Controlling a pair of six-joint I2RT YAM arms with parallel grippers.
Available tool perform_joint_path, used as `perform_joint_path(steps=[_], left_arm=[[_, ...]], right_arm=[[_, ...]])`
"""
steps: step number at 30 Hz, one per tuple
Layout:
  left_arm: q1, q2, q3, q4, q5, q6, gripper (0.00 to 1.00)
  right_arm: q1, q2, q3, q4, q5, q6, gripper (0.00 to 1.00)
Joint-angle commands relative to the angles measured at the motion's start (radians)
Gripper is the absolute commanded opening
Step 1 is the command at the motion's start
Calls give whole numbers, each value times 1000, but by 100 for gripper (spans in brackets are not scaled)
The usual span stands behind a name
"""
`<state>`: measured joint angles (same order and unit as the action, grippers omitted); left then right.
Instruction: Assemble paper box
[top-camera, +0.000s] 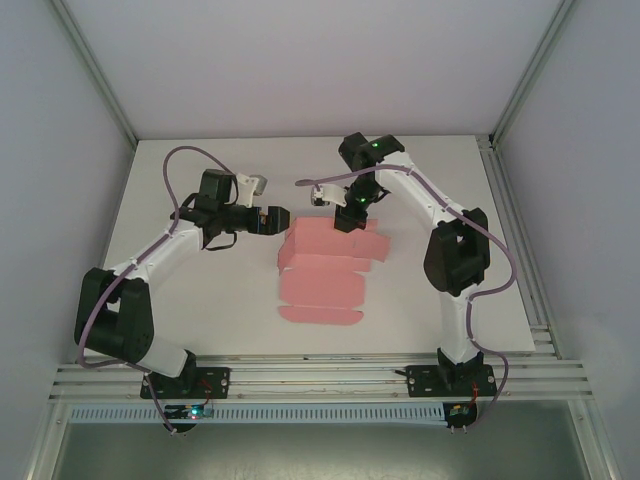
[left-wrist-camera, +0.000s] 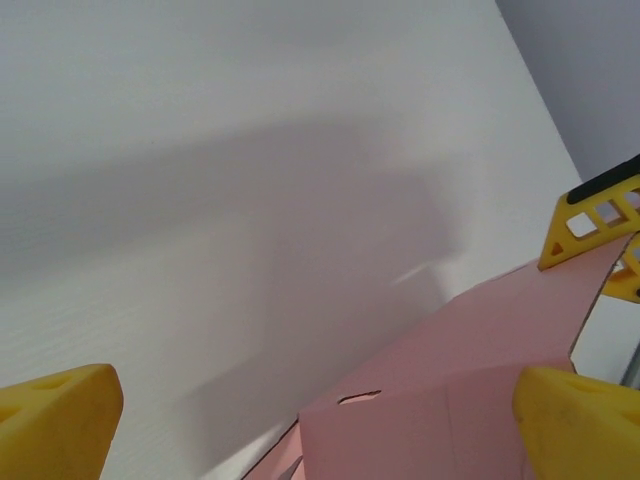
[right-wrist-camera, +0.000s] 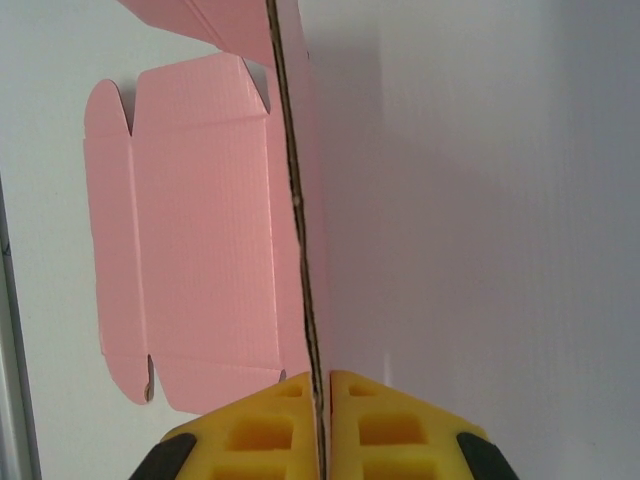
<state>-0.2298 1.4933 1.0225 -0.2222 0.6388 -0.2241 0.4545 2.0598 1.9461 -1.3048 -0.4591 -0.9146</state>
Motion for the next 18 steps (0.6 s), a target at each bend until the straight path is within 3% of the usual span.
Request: perform_joint_path(steps=[1, 3, 6, 8, 10, 14, 15, 18], left_arm=[[-13, -27, 41, -89, -140, 3, 100], [-13, -57, 54, -153, -269, -29, 100], [-8, -122, 49, -220, -345, -74, 100], [-8, -169, 25, -221, -271, -80, 100], [-9, -222, -31, -154, -109, -101, 100], [-19, -296, -190, 138, 173, -228, 97], [-22, -294, -214, 175, 199, -235, 97], [-23, -245, -229, 195, 118, -262, 96]], right_arm=[[2, 16, 1, 37, 11, 39, 0], [2, 10, -12, 38, 11, 37, 0], [-3, 4, -24, 49, 20, 51, 0], [-10, 2, -23, 60, 24, 69, 0], [-18, -3, -23, 71, 7, 86, 0], [-35, -9, -24, 85, -24, 104, 0], [-35, -15, -30, 84, -37, 92, 0], [-30, -32, -52, 73, -84, 52, 0]])
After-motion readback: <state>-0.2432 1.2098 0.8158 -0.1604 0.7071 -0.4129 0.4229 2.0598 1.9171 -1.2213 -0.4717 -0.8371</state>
